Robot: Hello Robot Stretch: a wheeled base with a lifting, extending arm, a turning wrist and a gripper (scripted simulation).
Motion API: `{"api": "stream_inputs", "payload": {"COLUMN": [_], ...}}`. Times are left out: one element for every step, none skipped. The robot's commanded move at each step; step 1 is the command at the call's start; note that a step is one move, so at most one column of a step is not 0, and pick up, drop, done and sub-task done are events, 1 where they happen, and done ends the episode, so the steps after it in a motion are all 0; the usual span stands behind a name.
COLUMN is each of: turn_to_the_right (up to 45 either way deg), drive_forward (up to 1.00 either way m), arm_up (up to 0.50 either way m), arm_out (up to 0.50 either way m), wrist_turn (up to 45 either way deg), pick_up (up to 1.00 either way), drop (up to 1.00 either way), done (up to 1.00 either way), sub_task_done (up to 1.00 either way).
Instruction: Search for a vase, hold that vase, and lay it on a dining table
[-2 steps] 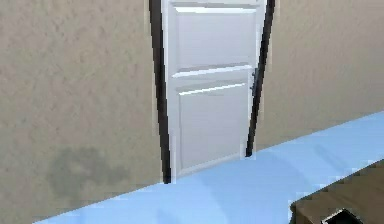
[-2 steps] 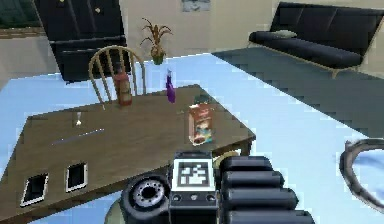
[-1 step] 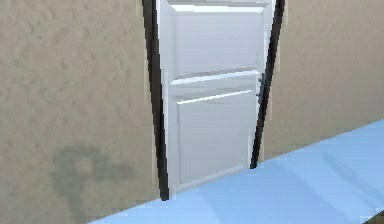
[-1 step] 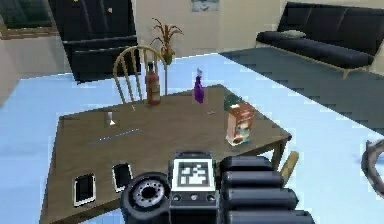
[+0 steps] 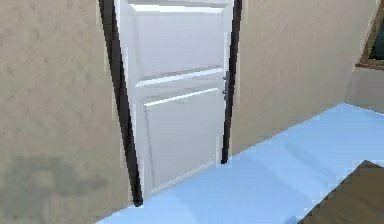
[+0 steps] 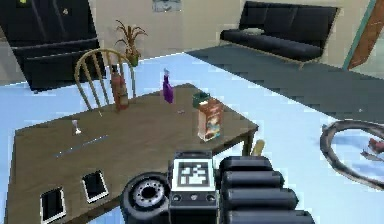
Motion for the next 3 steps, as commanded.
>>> {"api": "stream_inputs", "payload": {"turn_to_the_right": [0.0, 45.0, 12.0], "drive_forward": [0.7, 0.0, 0.0], "arm_up": [0.0, 0.0, 0.0], "arm_out": [0.0, 0.0, 0.0], "wrist_turn": [0.0, 0.0, 0.0], "pick_up": [0.0, 0.0, 0.0], "drop": [0.0, 0.0, 0.0], "done": [0.0, 0.0, 0.0], "sub_task_done": [0.0, 0.0, 0.0]}}
